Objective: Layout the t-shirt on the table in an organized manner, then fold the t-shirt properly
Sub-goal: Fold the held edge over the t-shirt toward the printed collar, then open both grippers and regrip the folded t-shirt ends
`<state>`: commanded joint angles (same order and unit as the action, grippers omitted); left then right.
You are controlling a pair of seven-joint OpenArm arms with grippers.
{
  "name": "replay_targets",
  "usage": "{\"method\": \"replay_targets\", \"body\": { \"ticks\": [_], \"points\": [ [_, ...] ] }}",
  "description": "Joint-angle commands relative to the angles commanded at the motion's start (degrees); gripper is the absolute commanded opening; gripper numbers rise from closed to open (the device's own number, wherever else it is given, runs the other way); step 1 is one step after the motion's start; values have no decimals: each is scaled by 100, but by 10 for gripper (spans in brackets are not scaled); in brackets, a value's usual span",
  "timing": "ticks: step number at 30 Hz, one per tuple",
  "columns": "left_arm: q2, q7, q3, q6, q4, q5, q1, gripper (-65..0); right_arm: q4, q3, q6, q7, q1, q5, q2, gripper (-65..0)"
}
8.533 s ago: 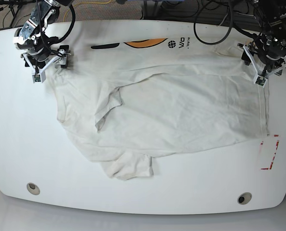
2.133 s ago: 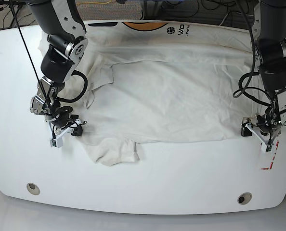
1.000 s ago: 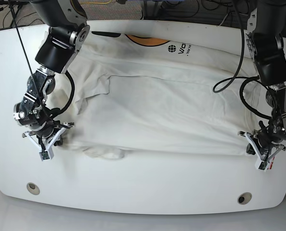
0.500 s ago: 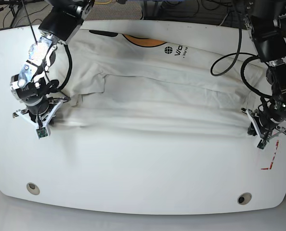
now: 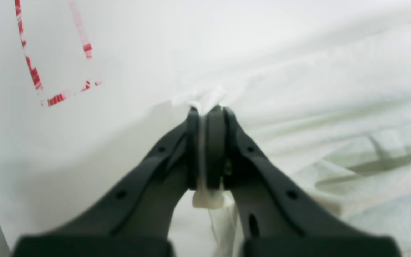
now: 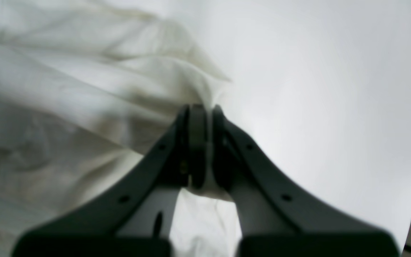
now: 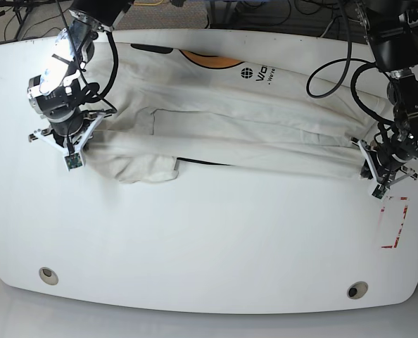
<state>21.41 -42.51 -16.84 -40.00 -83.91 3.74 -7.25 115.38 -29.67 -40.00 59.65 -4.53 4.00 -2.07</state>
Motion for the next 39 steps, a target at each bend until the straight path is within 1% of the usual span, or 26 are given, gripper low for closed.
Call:
{"method": "replay_targets", "body": {
  "ticks": [4,10,12,13,15,16,18,19,21,22,23,24,25,26,27,28,29,30,32,34,39],
  "points": [
    [158,0,9,0,-158,0,255,-650,0,0,0,211,-220,0,0,-644],
    [202,0,0,0,-141,0,448,-650,-18,0,0,273,-457,9,-35,-642],
    [352,0,0,0,-141,0,563,-650,-26,0,0,273,-492,35,-35,-639],
    [396,0,9,0,-141,9,607,-650,-26,0,0,273,-519,35,-35,-625],
    [431,0,9,0,-141,18,651,-650,-26,0,0,273,-536,44,-35,-579],
    [448,0,18,0,-141,18,668,-650,-26,0,0,273,-536,44,-35,-514],
    [448,0,26,0,-141,18,677,-650,-53,0,0,273,-554,53,-53,-450],
    [448,0,35,0,-141,18,686,-650,-88,0,0,281,-598,53,-97,-384],
    [457,-9,35,0,-132,9,695,-650,-105,0,0,281,-624,44,-149,-315],
    [457,-9,35,0,-132,0,695,-628,-141,9,0,281,-633,35,-167,-262],
    [457,-26,35,0,-132,0,695,-603,-158,18,0,281,-633,18,-193,-236],
    [457,-97,35,0,-132,0,695,-558,-167,62,0,281,-642,0,-202,-208],
    [457,-185,35,0,-132,9,677,-512,-167,105,0,281,-642,9,-211,-192],
    [457,-246,35,0,-132,18,668,-481,-167,141,0,273,-642,35,-220,-181],
    [457,-404,35,0,-141,26,659,-404,-149,211,0,273,-642,35,-273,-171],
    [448,-484,35,0,-158,26,651,-364,-141,237,0,273,-642,9,-299,-170],
    [448,-589,44,0,-176,35,642,-297,-88,273,0,281,-633,0,-343,-170],
    [448,-651,44,0,-211,35,633,-256,-62,273,0,281,-624,0,-343,-170],
    [448,-695,44,0,-352,35,571,-210,9,281,0,281,-545,0,-325,-170],
    [448,-703,44,0,-475,35,545,-204,18,281,0,281,-404,0,-316,-170],
    [466,-703,0,0,-949,44,519,-204,-18,273,0,281,123,0,-62,-170]
  ]
}}
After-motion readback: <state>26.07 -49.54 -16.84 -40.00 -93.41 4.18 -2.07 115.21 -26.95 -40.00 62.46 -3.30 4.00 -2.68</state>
